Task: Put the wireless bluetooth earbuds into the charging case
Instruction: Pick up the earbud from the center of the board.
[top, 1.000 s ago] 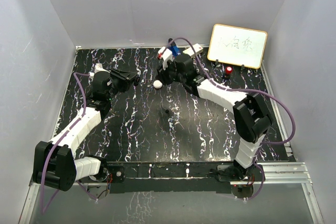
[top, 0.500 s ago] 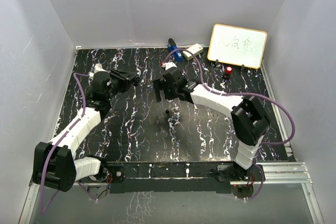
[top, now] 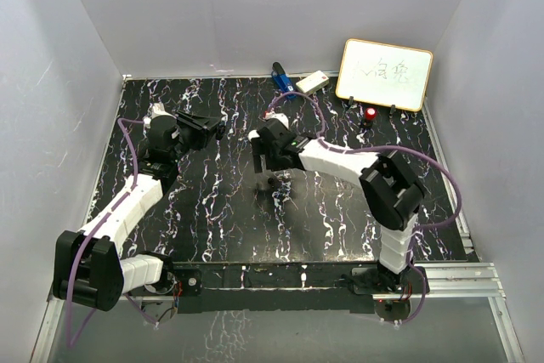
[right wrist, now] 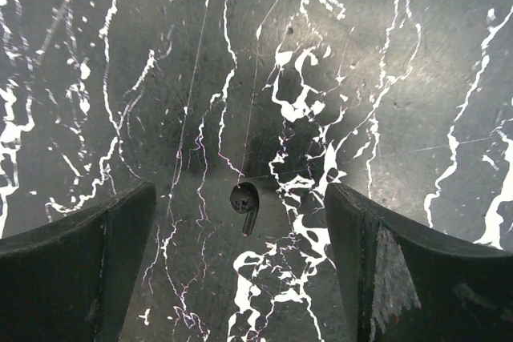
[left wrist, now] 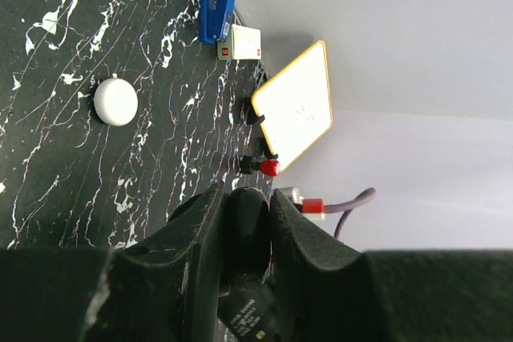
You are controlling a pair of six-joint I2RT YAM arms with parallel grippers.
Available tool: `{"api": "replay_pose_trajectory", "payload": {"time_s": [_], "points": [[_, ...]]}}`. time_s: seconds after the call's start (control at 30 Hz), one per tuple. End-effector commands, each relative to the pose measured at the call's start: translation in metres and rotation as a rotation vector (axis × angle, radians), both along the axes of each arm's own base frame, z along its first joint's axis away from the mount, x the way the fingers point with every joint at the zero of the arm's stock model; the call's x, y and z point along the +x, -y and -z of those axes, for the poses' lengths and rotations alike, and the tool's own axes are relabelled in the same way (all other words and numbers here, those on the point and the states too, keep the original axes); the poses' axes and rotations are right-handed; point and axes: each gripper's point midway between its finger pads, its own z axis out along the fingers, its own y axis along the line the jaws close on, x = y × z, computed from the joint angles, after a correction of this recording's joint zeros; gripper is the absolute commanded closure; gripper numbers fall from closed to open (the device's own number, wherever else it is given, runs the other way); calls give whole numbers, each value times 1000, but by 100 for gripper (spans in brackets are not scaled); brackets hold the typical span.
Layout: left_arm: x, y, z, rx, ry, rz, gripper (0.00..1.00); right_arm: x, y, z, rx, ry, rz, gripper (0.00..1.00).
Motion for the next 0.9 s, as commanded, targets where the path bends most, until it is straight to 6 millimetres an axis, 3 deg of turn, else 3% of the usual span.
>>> {"api": "replay_pose_trajectory", "payload": {"time_s": [0.0,0.47,0.87], "points": [[-2,1,-21,-21,45,21,100,-1,-6,-1,-75,-4,53,19],[-4,-4,-13,-37,32,19,100,-14,-5,24,-144,-56,100,40],[-5,-6,-11,-46,29,19,100,-10,-15,36,-147,-78,93,45]]}}
